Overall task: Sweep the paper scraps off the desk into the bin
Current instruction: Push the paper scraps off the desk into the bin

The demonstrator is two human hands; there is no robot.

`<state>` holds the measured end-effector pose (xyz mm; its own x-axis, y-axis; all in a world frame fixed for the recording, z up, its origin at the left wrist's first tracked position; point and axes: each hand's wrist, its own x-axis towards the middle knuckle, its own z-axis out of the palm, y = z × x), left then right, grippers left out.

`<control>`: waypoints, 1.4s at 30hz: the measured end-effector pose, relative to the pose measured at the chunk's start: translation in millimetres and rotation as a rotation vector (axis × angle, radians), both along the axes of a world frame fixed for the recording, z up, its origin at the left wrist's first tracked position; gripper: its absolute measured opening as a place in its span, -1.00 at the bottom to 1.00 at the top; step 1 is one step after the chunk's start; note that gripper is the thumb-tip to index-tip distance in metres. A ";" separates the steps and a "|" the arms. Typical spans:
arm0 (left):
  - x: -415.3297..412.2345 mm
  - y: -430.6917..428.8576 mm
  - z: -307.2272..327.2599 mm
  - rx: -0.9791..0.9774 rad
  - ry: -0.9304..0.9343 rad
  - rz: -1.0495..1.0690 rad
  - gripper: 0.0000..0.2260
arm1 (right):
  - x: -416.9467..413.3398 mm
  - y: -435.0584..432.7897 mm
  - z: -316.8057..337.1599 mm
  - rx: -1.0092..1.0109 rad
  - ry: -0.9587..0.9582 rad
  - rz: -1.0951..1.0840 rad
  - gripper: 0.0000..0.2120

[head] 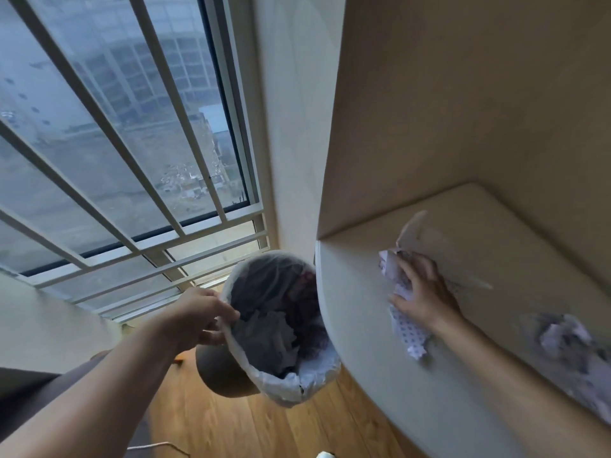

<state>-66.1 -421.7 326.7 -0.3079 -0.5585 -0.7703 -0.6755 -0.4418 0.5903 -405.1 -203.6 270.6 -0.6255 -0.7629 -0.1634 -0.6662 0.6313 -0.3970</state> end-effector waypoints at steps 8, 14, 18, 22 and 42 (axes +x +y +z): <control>-6.0 0.3 -0.2 0.006 0.013 0.006 -0.87 | -19.7 -33.9 32.9 -0.027 -0.025 -0.124 -0.10; -8.4 0.6 -6.8 0.008 0.007 0.022 -0.87 | 7.6 -45.6 -5.0 0.150 -0.106 -0.119 -0.38; -10.3 2.5 -6.4 0.018 0.006 0.016 -0.85 | 52.1 -53.3 -15.6 0.162 -0.135 0.075 -0.33; -12.7 4.8 -3.3 0.024 0.010 0.013 -0.85 | 108.0 -69.5 -17.4 0.215 -0.057 0.269 -0.37; -17.6 19.8 -10.8 0.050 0.018 -0.007 -0.90 | 146.2 8.4 -11.3 0.195 -0.259 -0.249 -0.28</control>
